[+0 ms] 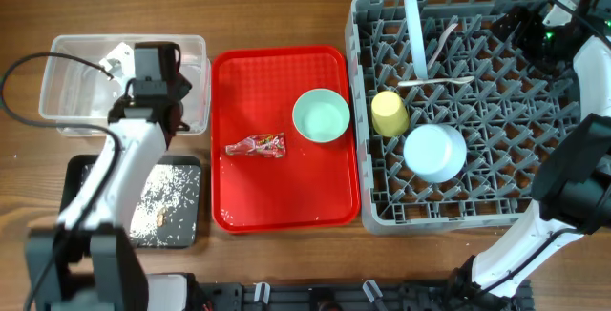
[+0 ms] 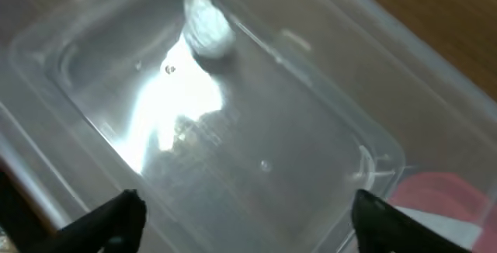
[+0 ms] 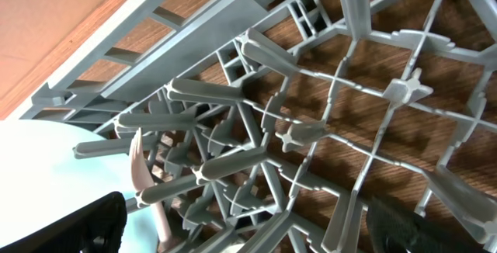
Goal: Sort waste into correct bins and load items into the dishwasher rack
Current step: 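Pick the white tissue with the left gripper and drop it in the clear bin, then lower the left gripper onto the red candy wrapper and grasp it, then carry the wrapper to the clear bin and release it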
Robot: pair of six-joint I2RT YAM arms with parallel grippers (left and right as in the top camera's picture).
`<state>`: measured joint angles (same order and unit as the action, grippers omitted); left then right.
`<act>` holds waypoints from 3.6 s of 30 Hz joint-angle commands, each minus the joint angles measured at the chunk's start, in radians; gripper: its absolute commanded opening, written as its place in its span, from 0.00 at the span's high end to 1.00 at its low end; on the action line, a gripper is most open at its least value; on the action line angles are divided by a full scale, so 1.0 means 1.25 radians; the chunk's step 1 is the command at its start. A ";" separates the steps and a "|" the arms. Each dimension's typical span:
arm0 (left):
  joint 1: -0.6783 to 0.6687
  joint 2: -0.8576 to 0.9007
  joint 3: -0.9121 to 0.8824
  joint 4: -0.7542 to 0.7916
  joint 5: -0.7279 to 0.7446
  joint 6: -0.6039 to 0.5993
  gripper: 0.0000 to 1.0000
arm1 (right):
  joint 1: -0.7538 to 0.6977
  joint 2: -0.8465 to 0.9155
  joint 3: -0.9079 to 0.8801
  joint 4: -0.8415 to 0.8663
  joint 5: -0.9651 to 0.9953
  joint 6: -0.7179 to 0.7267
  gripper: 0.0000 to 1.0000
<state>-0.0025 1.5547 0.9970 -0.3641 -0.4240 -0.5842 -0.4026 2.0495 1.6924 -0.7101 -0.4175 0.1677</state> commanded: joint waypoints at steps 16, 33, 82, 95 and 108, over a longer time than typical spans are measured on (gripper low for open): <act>-0.291 -0.207 -0.011 -0.295 0.282 0.106 0.24 | 0.000 0.008 0.000 0.004 0.002 0.000 0.00; -0.343 0.220 -0.025 -0.197 0.324 0.235 0.45 | 0.000 0.008 0.000 0.005 0.002 0.000 0.00; -0.465 0.243 0.107 -0.381 0.108 -0.782 0.00 | 0.000 0.008 0.000 0.008 0.002 0.000 0.00; -0.452 0.184 0.109 -0.377 0.073 -0.774 0.96 | 0.000 0.008 0.000 0.008 0.002 0.000 0.00; -0.129 -0.065 0.109 -0.307 -0.093 -0.772 0.94 | 0.000 0.008 0.000 0.008 0.002 0.000 0.00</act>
<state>-0.2432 1.4242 1.1343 -0.7650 -0.5224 -1.5509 -0.4026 2.0495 1.6924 -0.7029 -0.4175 0.1673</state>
